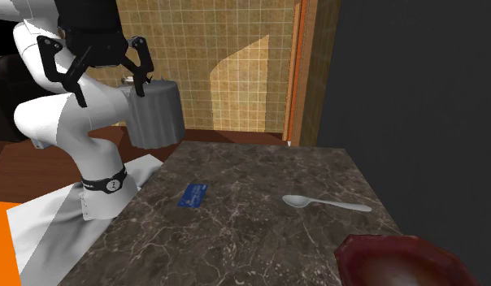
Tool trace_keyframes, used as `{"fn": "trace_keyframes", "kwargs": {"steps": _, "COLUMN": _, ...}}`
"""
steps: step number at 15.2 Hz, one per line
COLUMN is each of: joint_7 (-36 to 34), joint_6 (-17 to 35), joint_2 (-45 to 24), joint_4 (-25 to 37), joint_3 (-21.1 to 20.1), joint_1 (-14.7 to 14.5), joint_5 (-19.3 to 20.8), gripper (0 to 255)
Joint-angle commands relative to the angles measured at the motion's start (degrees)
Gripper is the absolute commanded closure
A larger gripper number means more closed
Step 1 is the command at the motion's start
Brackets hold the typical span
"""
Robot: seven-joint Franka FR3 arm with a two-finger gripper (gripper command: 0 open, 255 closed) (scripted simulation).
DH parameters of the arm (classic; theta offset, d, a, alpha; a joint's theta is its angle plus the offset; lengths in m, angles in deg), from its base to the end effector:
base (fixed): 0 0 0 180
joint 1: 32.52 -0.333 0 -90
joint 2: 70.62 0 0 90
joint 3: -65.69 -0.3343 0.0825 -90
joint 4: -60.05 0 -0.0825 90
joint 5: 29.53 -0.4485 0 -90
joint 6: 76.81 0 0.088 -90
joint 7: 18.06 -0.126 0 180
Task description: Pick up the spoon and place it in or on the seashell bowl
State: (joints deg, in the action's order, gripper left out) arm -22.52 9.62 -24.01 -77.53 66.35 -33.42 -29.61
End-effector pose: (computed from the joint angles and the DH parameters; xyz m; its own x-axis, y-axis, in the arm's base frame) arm 0.3413 0.0009 0.5649 0.9944 -0.0693 -0.0797 -0.0698 -0.9976 -0.0036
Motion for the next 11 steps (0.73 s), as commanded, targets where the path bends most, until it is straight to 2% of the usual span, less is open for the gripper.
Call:
{"fn": "trace_keyframes", "kwargs": {"steps": 1, "joint_7": 0.0, "joint_6": 0.0, "joint_2": 0.0, "joint_4": 0.0, "joint_3": 0.0, "joint_1": 0.0, "joint_5": 0.0, "gripper": 0}}
{"fn": "trace_keyframes", "kwargs": {"steps": 11, "joint_7": 2.1, "joint_6": 20.5, "joint_2": -14.4, "joint_4": -1.5, "joint_3": -2.5, "joint_1": -4.2, "joint_5": -3.9, "gripper": 0}}
